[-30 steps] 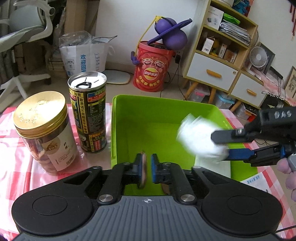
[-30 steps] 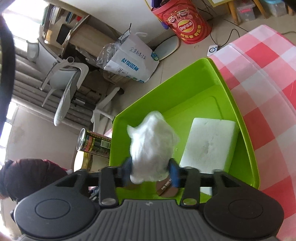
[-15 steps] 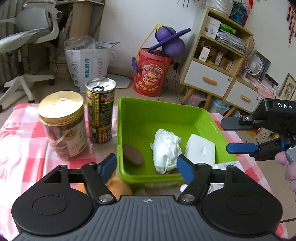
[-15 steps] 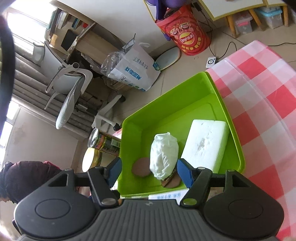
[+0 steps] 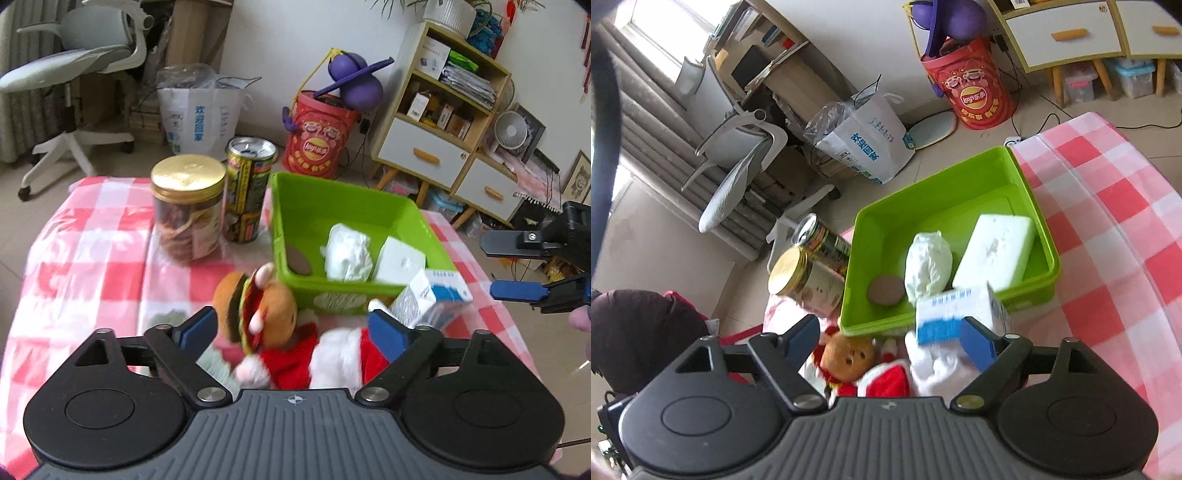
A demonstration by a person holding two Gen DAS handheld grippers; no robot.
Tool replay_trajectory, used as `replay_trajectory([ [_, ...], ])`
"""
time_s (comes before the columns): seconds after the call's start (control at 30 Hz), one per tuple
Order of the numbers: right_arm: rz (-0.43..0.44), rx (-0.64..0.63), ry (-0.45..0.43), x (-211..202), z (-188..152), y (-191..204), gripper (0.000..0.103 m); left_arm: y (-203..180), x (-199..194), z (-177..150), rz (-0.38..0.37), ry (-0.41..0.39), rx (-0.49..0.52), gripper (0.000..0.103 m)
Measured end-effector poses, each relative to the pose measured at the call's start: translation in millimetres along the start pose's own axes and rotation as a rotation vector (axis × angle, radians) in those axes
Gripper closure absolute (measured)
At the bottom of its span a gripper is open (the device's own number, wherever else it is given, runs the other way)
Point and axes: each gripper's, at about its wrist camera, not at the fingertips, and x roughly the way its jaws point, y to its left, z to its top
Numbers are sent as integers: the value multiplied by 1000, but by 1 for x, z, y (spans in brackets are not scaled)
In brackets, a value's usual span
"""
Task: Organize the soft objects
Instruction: 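Move back to the table and grasp the beige bunny doll with the right tool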
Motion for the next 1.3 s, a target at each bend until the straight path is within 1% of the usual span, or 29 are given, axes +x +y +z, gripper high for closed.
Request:
replay_trajectory([
  [0.07,-17,-16,-2,-5,-10,4,43,1,-8,-7,9,-9,6,7],
  [0.1,-25,-23,-3,-8,-15,5,41,1,-12,-10,13,-15,8,6],
  [0.23,-49,-46,-6,-17,-35,9,39,3,-23,-20,17,-21,-8,5],
  [0.33,-68,-66,-24,-24,-47,10,38,4,-26,-29,18,-25,-21,5],
  [0.43,-78,-95,-46,-30,-59,12,36,3,-27,-35,21,-21,-2,5],
  [0.5,-97,-129,-42,-31,-64,14,36,3,-27,-40,21,-21,11,5],
  [0.6,-112,-151,-34,-29,-70,11,35,3,-23,-48,5,4,20,5],
  [0.7,-141,-146,23,-18,-78,2,35,0,-16,-56,-13,33,60,5],
  [0.87,-163,-141,147,1,-93,-15,34,-3,-1,-72,-77,93,126,5],
  [0.93,-183,-176,173,4,-100,-15,34,-4,4,-76,-77,110,150,6],
  [1.07,-199,-261,215,12,-114,-11,34,-4,9,-80,-88,114,209,6],
  [1.2,-195,-334,245,25,-126,-8,35,0,11,-83,-91,125,220,6],
  [1.27,-196,-381,237,30,-132,-6,39,3,10,-83,-96,125,217,6],
  [1.3,-198,-406,229,33,-134,-5,47,3,10,-83,-98,126,218,6],
])
